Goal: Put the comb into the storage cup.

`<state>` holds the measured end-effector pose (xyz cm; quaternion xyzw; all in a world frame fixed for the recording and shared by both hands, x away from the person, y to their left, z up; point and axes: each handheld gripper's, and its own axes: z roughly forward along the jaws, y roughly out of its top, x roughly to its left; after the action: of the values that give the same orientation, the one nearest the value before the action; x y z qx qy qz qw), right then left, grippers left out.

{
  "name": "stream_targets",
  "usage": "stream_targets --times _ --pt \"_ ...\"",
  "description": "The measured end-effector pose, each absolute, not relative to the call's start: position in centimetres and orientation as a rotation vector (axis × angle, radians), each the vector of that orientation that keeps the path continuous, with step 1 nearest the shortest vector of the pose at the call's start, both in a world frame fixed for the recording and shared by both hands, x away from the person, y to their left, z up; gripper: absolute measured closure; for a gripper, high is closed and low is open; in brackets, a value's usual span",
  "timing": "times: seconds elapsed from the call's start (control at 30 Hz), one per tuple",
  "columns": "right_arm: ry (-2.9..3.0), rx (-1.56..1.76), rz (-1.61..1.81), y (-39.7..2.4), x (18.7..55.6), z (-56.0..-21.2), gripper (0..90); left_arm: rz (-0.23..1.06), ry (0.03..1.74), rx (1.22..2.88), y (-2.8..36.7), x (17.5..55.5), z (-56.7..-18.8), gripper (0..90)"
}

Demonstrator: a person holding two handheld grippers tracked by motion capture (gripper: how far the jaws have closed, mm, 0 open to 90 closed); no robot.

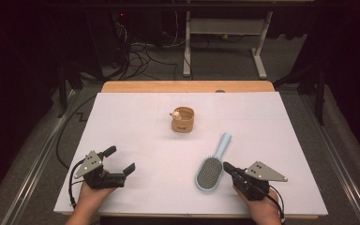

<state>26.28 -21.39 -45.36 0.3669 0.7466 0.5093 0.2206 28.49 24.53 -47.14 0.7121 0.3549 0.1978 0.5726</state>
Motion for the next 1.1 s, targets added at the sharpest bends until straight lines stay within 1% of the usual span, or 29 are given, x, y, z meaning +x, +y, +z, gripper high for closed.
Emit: stream_targets --times 0.33,0.5,0.9,1.1 --pt "2.208 0.892 1.373 -15.1 24.8 -45.4 90.0 0.466 0.81 1.665 24.5 28.4 -47.1 0.3" --pt "2.26 0.881 1.32 -13.1 24.4 -46.1 90.0 0.454 0.812 1.668 24.5 28.5 -47.1 0.3" --pt "2.306 0.9 1.209 -12.3 24.1 -47.0 90.0 0.451 0.812 1.673 24.4 28.4 -47.2 0.6" --pt "2.291 0.921 1.177 -12.8 24.0 -47.1 90.0 0.447 0.814 1.677 24.5 28.4 -47.1 0.6"
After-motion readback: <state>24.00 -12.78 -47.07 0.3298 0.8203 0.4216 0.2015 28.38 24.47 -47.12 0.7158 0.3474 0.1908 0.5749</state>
